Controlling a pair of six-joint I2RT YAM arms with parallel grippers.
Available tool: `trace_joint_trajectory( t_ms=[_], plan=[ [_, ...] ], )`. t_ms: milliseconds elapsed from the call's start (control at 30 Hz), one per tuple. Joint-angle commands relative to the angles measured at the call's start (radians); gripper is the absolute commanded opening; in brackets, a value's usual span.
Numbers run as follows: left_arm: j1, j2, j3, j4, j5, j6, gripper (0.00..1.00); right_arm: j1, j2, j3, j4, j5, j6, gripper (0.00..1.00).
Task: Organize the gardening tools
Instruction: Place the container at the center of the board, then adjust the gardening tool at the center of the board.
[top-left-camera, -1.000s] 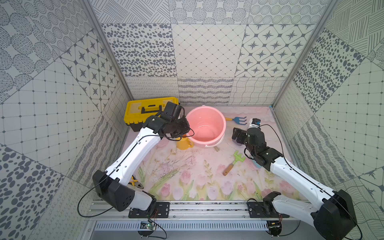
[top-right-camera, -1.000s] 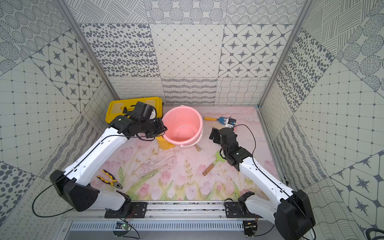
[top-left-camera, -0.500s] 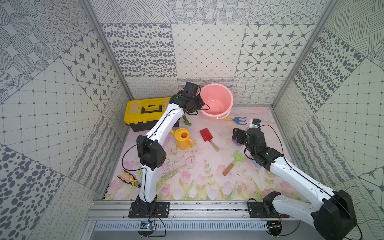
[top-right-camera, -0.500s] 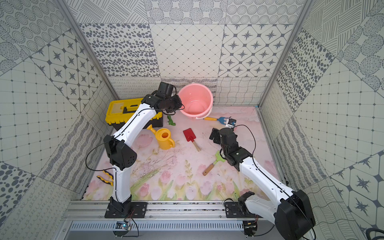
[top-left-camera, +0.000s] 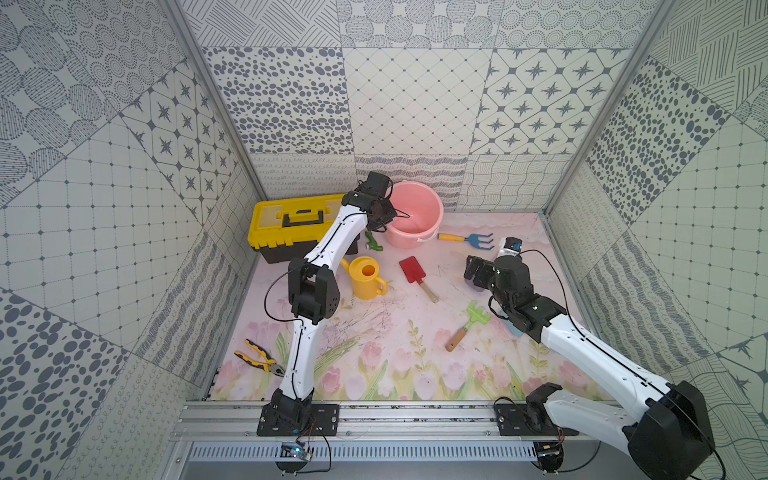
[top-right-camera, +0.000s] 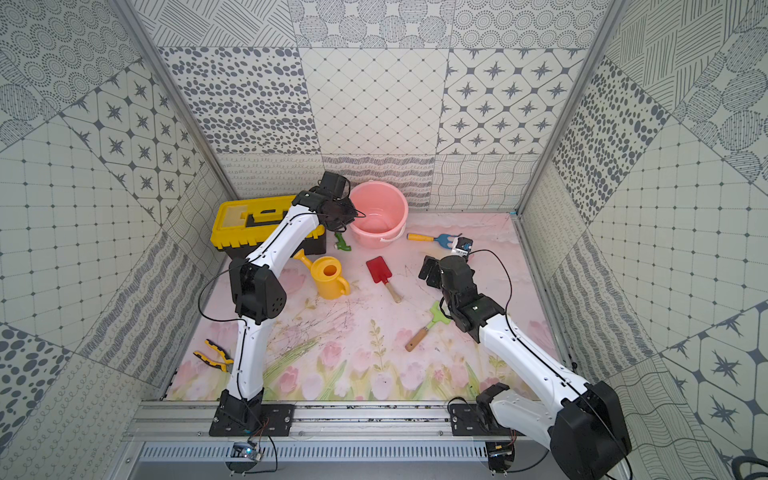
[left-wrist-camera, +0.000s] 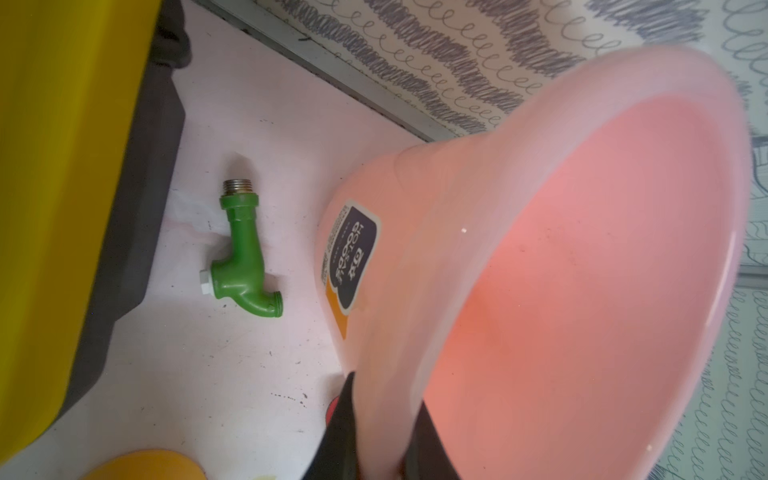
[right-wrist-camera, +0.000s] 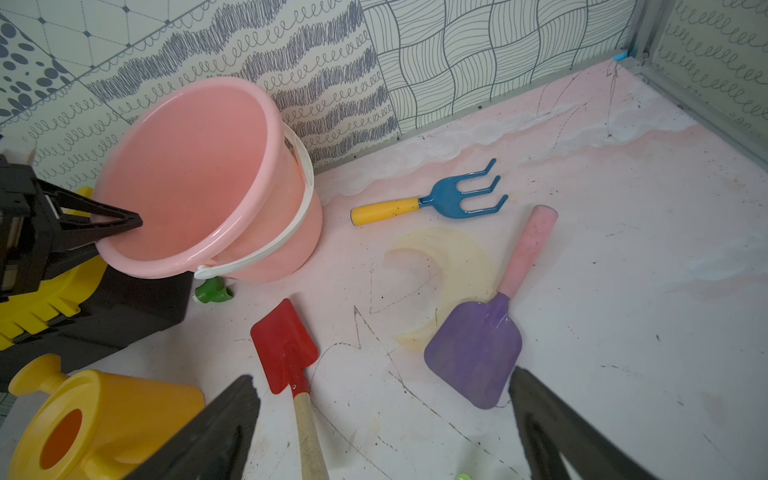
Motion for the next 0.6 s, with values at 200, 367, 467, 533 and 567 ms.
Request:
trace_joint_trajectory(
  t_ms=[200, 367, 467, 533, 567],
  plan=[
    [0.030, -0.110, -0.217, -0.036, 0.115, -0.031, 0.00, -0.002, 0.004, 0.002, 0.012, -0.013, 0.008, 0.97],
    [0.015, -0.196, -0.334, -0.059, 0.185, -0.035, 0.00, -0.002, 0.003, -0.002, 0.012, -0.009, 0.010, 0.97],
    [-0.004, -0.248, -0.377, -0.098, 0.177, -0.019, 0.00, -0.002, 0.003, -0.002, 0.012, -0.012, 0.011, 0.97],
    [-0.015, -0.287, -0.410, -0.117, 0.151, -0.003, 0.00, -0.002, -0.001, -0.003, 0.012, -0.012, 0.012, 0.97],
    [-0.020, -0.310, -0.427, -0.124, 0.138, 0.002, 0.00, -0.002, -0.001, -0.004, 0.012, -0.012, 0.013, 0.97]
  ],
)
